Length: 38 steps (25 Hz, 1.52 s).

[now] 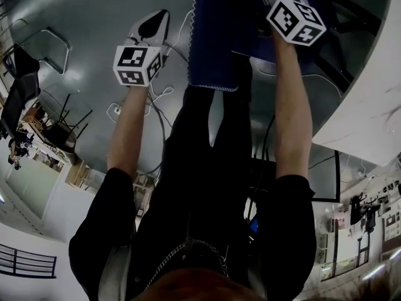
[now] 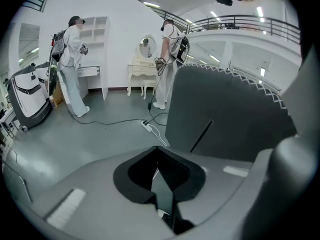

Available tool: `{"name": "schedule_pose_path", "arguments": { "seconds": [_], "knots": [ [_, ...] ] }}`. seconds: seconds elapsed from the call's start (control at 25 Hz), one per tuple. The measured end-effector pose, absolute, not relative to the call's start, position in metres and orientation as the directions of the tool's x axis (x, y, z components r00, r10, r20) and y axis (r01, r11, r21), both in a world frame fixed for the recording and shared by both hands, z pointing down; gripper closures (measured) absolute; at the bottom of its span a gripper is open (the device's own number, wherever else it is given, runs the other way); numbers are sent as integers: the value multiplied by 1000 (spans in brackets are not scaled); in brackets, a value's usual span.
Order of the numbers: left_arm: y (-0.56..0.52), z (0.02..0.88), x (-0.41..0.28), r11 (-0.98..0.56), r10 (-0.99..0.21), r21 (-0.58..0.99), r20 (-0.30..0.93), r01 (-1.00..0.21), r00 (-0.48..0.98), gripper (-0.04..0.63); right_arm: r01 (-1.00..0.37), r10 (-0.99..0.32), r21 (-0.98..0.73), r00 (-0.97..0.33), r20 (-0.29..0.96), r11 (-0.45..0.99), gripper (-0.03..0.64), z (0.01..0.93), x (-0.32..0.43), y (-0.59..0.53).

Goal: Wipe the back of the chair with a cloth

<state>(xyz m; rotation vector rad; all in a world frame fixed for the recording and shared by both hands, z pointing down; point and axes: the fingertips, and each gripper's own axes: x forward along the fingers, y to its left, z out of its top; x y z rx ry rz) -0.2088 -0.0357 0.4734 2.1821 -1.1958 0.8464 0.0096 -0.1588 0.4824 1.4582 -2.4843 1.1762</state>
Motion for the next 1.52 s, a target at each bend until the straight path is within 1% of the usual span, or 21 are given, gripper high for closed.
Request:
{"name": "schedule_pose_path", "arguments": {
  "seconds": [0.28, 0.72, 1.12, 1.36, 1.52],
  "knots": [
    [-35, 475, -200, -496, -542, 142, 720, -856, 433, 586, -743, -688, -568, -618, 379, 354, 472, 478, -17, -129],
    [-28, 473, -195, -495, -541, 147, 719, -856, 436, 586, -701, -648, -597, -670, 363, 391, 472, 472, -41, -73],
    [-22, 477, -192, -485, -541, 154, 721, -861, 433, 586, -669, -584, -617, -715, 384, 413, 472, 481, -52, -14],
    [-21, 477, -190, -476, -540, 158, 724, -865, 430, 586, -631, -480, -622, -769, 422, 464, 472, 491, -58, 37],
    [-19, 481, -189, -476, -537, 158, 726, -865, 428, 586, -609, -427, -642, -790, 439, 466, 472, 497, -61, 71]
  ]
}}
